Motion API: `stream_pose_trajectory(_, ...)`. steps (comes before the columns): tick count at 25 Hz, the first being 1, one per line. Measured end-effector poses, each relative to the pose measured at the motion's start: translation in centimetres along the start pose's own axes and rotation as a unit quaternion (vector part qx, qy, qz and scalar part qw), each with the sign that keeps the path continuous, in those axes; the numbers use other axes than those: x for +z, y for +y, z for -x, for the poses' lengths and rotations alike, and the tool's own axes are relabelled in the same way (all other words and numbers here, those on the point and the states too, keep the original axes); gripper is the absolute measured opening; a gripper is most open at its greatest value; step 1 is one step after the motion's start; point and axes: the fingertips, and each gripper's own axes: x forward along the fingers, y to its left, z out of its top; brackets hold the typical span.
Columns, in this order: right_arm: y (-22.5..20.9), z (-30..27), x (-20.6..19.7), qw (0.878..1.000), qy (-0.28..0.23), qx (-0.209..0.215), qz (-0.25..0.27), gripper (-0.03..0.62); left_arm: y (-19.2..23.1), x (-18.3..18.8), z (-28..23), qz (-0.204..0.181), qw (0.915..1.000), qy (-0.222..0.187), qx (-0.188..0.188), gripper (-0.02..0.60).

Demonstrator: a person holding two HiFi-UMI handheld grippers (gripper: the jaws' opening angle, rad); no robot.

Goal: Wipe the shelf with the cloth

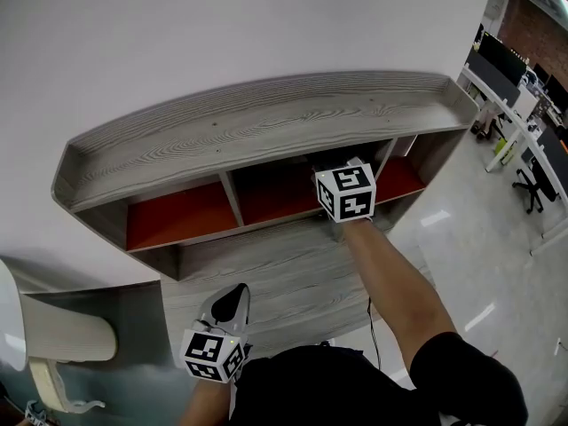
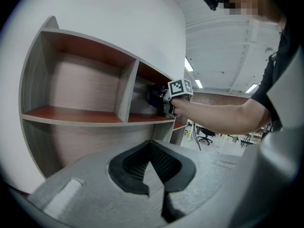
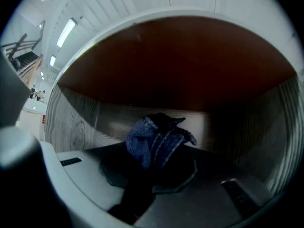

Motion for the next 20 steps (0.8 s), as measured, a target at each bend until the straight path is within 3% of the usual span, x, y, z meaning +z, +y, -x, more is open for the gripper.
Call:
stream_pose_trajectory(11, -4.4, 0.8, -0.4, 0.999, 0.010, -0.051, 0.005, 0.078, 0.0, 0.0, -0.1, -0.002, 1.0000, 0.004, -0.005, 0.009)
stream_pose_trajectory(20, -4.5, 1.1, -0.5, 0.999, 0.003, -0.051, 0.000, 0.078, 0.2, 0.2, 0.1, -0.006, 0.9999, 0.006, -0.007, 0.009)
